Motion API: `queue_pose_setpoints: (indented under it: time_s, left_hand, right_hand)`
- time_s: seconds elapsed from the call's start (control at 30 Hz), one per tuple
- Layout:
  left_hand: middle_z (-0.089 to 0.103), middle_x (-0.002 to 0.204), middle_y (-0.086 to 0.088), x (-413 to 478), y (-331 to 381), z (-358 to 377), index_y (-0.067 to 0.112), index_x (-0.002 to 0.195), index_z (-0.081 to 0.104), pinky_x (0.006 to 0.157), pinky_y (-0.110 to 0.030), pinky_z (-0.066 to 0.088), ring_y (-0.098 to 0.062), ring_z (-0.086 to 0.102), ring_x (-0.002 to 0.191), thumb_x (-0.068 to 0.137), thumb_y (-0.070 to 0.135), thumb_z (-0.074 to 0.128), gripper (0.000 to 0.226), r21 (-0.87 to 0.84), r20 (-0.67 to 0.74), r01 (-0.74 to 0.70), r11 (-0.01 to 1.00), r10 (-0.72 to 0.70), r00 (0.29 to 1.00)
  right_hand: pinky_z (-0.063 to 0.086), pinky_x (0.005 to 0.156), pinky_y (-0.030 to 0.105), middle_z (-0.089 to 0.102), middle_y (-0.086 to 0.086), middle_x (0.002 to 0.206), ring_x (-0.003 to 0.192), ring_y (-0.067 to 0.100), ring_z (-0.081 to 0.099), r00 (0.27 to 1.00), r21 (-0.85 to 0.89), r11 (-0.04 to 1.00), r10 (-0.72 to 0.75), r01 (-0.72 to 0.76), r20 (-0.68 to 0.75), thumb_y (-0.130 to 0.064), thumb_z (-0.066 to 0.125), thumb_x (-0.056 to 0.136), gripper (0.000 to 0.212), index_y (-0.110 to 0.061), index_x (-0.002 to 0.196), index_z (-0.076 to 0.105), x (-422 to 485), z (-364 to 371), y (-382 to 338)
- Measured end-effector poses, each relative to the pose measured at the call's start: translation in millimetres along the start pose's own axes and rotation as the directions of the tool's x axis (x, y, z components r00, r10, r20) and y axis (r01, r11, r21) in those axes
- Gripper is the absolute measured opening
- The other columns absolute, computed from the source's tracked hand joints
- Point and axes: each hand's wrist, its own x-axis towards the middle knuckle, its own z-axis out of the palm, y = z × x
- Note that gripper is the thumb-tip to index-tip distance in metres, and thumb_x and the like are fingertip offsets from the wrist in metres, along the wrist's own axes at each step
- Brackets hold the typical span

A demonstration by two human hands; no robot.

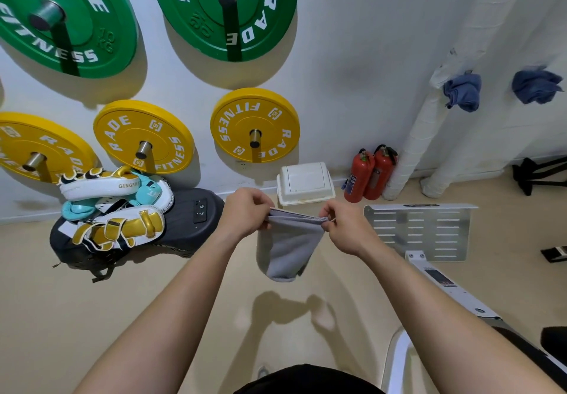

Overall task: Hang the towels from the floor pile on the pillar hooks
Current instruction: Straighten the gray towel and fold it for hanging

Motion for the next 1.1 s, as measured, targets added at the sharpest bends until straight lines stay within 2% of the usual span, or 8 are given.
queue_pose_setpoints:
  time_s: [0.13,0.33,0.4,0.5,0.63,0.83,1.0,1.1]
  left_hand:
    - [0.073,0.075,-0.007,-3,1,-1,0.013,0.076,0.077,0.069,-0.04,0.064,-0.023,0.073,0.064,0.09,0.003,0.048,0.034,-0.025,-0.089,-0.038,0.999,0.036,0.995]
    - [0.074,0.084,0.0,-12,-9,-6,0.025,0.098,0.073,0.073,-0.035,0.057,-0.017,0.067,0.075,0.076,0.01,0.066,0.027,0.143,0.218,-0.213,0.967,0.179,0.959]
    - [0.072,0.081,-0.002,-11,-13,-1,0.025,0.095,0.072,0.066,-0.035,0.054,-0.015,0.061,0.07,0.078,0.007,0.069,0.025,0.159,0.19,-0.274,0.948,0.243,0.951]
    - [0.069,0.079,0.006,-9,-11,4,0.026,0.084,0.072,0.063,-0.028,0.048,-0.015,0.06,0.075,0.081,0.018,0.076,0.01,0.037,0.072,-0.296,0.955,0.293,0.953]
    - [0.071,0.088,0.003,-12,-3,10,0.021,0.088,0.071,0.078,-0.032,0.054,-0.019,0.066,0.092,0.084,0.028,0.077,0.01,-0.109,0.141,-0.285,0.952,0.298,0.944]
    - [0.071,0.082,0.002,-13,7,22,0.016,0.091,0.072,0.072,-0.031,0.053,-0.009,0.063,0.076,0.082,0.025,0.08,0.016,-0.127,0.146,-0.361,0.924,0.378,0.914]
    - [0.071,0.082,0.004,-18,3,24,0.014,0.094,0.069,0.067,-0.018,0.051,-0.001,0.063,0.072,0.084,0.019,0.078,0.015,-0.222,0.002,-0.313,0.923,0.322,0.947]
    - [0.073,0.092,0.006,-23,-14,25,0.015,0.108,0.067,0.067,-0.016,0.053,0.001,0.068,0.079,0.083,0.015,0.079,0.028,-0.367,0.092,-0.188,0.911,0.236,0.967]
  right_hand:
    - [0.053,0.075,0.044,0.06,-0.006,0.083,0.081,0.02,0.059,1.0,0.051,0.999,-0.015,0.016,-0.01,-0.012,0.057,0.092,0.016,-0.027,0.086,0.055,-2,2,-4]
    - [0.046,0.068,0.027,0.063,0.001,0.082,0.077,0.016,0.058,0.998,0.19,0.982,-0.002,0.014,-0.064,-0.011,0.06,0.092,0.017,-0.027,0.088,0.058,3,-11,2]
    - [0.045,0.068,0.026,0.06,0.001,0.08,0.074,0.014,0.055,0.999,0.2,0.98,-0.015,0.024,-0.047,-0.012,0.06,0.092,0.017,-0.028,0.088,0.058,5,-15,3]
    - [0.045,0.068,0.031,0.056,0.0,0.077,0.071,0.013,0.052,0.999,0.197,0.98,-0.027,0.032,-0.029,-0.01,0.06,0.091,0.017,-0.027,0.089,0.057,6,-24,7]
    - [0.043,0.064,0.031,0.056,-0.004,0.074,0.066,0.013,0.05,0.994,0.146,0.989,-0.001,-0.015,0.107,-0.011,0.061,0.083,0.027,-0.035,0.095,0.061,8,-38,14]
    - [0.049,0.084,0.034,0.062,-0.005,0.107,0.097,0.014,0.058,0.933,-0.008,0.981,-0.181,0.193,0.312,-0.05,0.074,0.07,0.048,-0.033,0.113,0.064,8,-46,-22]
    - [0.037,0.058,0.031,0.059,-0.008,0.074,0.07,0.012,0.054,0.923,-0.095,0.947,-0.272,0.307,0.272,-0.039,0.072,0.085,0.015,-0.028,0.082,0.063,15,-45,-60]
    - [0.039,0.059,0.035,0.06,-0.006,0.071,0.068,0.011,0.054,0.917,-0.062,0.933,-0.332,0.353,0.221,-0.03,0.065,0.09,0.018,-0.026,0.073,0.061,20,-49,-75]
